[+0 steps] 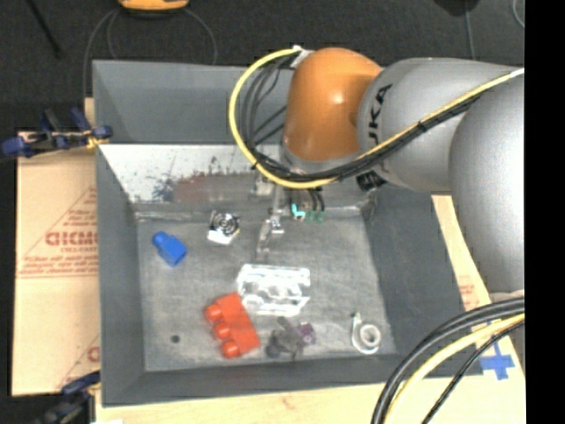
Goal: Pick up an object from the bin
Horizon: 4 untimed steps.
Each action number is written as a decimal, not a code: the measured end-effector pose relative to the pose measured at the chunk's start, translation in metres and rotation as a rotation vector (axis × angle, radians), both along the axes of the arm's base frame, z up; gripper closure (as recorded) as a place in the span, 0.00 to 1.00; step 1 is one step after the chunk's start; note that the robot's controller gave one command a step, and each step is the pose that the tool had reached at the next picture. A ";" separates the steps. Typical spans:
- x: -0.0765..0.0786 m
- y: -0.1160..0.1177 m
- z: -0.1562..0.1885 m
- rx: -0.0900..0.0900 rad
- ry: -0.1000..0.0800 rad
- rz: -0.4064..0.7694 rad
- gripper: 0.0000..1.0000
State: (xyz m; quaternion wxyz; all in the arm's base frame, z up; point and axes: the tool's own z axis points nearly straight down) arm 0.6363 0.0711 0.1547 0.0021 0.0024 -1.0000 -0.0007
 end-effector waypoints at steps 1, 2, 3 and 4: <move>-0.022 -0.004 -0.022 0.002 -0.018 -0.014 0.00; -0.066 -0.027 -0.024 0.003 -0.020 -0.021 0.00; -0.076 -0.031 -0.035 0.001 -0.005 -0.081 0.00; -0.074 -0.040 -0.078 0.004 -0.004 -0.209 0.00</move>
Offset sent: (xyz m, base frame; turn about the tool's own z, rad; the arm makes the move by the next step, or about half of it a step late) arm -0.0753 -0.0125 -0.0847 0.0271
